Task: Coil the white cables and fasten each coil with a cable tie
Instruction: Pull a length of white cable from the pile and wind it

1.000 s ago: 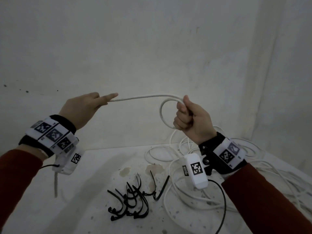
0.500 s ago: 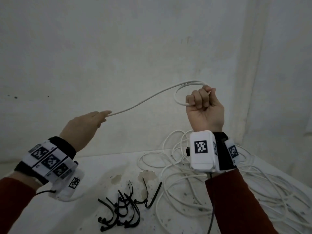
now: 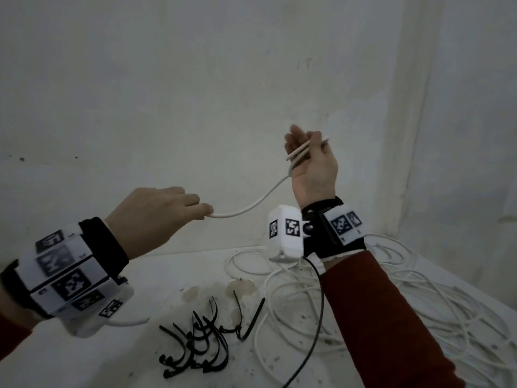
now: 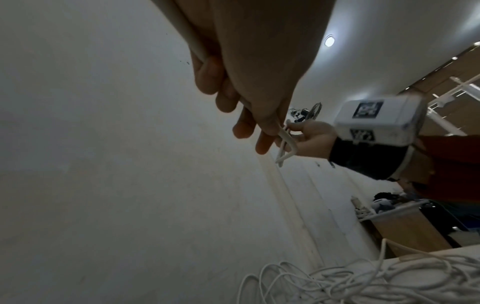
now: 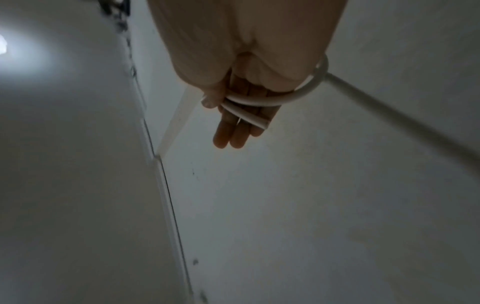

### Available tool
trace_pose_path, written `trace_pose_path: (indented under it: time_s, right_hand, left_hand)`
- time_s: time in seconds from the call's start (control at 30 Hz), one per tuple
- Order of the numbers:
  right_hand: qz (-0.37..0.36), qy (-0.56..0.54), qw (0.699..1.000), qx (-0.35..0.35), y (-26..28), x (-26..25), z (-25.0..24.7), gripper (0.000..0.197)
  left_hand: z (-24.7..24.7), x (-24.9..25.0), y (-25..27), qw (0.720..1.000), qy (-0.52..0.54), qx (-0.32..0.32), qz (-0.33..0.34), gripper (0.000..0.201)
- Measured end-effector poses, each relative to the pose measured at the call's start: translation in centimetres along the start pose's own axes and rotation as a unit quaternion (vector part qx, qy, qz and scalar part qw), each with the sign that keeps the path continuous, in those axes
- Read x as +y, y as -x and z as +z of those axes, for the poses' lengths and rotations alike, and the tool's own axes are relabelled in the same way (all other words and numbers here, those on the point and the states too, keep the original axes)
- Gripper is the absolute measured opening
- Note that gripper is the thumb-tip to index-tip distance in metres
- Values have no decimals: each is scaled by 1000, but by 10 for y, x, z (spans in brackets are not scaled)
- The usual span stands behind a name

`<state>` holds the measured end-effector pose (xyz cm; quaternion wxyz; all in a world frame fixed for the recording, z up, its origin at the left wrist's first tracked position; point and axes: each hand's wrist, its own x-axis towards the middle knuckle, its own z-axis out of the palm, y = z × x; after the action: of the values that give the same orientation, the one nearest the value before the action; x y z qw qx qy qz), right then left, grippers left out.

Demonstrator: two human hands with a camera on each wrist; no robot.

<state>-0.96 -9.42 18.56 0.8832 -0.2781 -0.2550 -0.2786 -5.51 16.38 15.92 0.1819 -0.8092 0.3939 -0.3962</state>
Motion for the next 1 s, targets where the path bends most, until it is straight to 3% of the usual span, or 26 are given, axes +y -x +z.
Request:
trace_pose_path:
  time_s: [0.07, 0.13, 0.2, 0.33, 0.37, 0.43, 0.5, 0.53, 0.7, 0.83, 1.0]
  right_hand:
    - [-30, 138, 989, -33, 4, 11, -2, 14]
    - [-66, 278, 954, -86, 10, 21, -3, 13]
    - [-93, 412, 893, -156, 17, 26, -5, 14]
    - [-99, 633, 700, -316, 31, 27, -6, 8]
    - [-85, 648, 672, -348, 34, 26, -5, 12]
    - [-36, 650, 650, -393, 40, 22, -1, 24]
    - [18, 630, 656, -414, 46, 20, 1, 27]
    - [43, 607, 675, -418, 50, 20, 1, 28]
    - [167, 447, 802, -359, 64, 21, 8, 60]
    - [255, 287, 879, -283, 72, 25, 16, 60]
    - [300, 162, 914, -221, 76, 36, 27, 64]
  left_hand:
    - [-8, 2, 1, 1000, 6, -5, 10, 39]
    - [-14, 3, 3, 1000, 15, 4, 18, 36]
    - [-20, 3, 5, 999, 21, 18, 28, 27]
    - [-31, -6, 8, 999, 24, 25, 20, 23]
    - [-31, -10, 9, 999, 18, 27, 19, 22]
    - [-31, -17, 10, 999, 9, 28, 15, 24]
    - [-28, -25, 12, 999, 15, 31, 2, 28]
    - [-26, -29, 13, 999, 27, 30, -12, 29]
    - [-10, -38, 12, 986, 141, 38, -83, 33]
    - [-13, -26, 2, 929, 341, 37, -139, 38]
    - [-14, -10, -3, 832, 519, 29, -194, 38]
